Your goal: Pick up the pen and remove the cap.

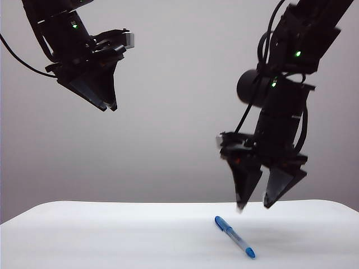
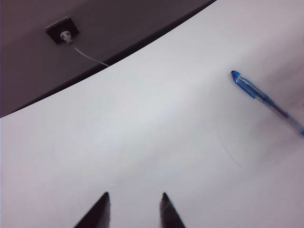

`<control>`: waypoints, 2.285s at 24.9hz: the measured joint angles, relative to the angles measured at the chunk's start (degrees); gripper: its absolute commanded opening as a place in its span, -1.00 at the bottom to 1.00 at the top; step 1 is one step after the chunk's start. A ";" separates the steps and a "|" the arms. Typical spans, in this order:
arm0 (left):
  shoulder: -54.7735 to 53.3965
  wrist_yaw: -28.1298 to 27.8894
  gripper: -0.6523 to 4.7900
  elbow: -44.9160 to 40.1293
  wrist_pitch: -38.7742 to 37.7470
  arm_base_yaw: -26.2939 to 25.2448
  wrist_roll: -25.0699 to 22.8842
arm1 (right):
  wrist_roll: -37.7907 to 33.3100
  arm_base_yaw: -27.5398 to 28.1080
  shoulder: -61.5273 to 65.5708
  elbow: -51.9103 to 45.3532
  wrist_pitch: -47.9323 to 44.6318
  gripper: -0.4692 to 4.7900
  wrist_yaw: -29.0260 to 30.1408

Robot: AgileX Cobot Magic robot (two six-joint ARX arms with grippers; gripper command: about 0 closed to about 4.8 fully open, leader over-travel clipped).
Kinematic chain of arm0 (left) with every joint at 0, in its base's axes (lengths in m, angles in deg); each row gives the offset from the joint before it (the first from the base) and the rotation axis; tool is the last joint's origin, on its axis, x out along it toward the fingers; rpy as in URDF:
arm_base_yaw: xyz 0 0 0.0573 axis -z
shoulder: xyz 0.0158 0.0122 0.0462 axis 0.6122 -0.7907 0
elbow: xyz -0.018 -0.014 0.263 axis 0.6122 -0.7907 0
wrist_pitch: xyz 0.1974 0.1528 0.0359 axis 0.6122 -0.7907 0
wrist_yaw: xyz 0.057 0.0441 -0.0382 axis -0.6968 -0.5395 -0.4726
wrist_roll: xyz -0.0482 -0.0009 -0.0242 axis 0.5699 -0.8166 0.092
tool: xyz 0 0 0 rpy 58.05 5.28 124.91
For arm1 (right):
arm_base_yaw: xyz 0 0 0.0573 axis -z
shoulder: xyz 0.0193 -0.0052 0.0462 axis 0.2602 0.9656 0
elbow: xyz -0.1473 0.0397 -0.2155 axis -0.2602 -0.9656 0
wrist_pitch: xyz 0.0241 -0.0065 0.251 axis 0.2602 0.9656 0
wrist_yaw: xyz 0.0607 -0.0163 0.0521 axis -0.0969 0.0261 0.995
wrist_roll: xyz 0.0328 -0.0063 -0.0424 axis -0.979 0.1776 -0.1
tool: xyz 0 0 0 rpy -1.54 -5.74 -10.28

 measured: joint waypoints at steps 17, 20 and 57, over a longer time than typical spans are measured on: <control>0.00 0.00 -0.27 0.00 -0.70 0.00 0.02 | -2.89 -3.63 7.74 0.35 -5.40 0.15 -2.47; 0.00 -0.02 -0.27 0.00 -0.76 0.00 0.02 | -3.06 -4.00 8.09 0.50 -6.21 0.13 -3.02; 0.24 38.91 0.50 0.09 33.18 -7.82 21.33 | -1.66 -2.82 -21.03 14.93 5.62 -0.83 13.66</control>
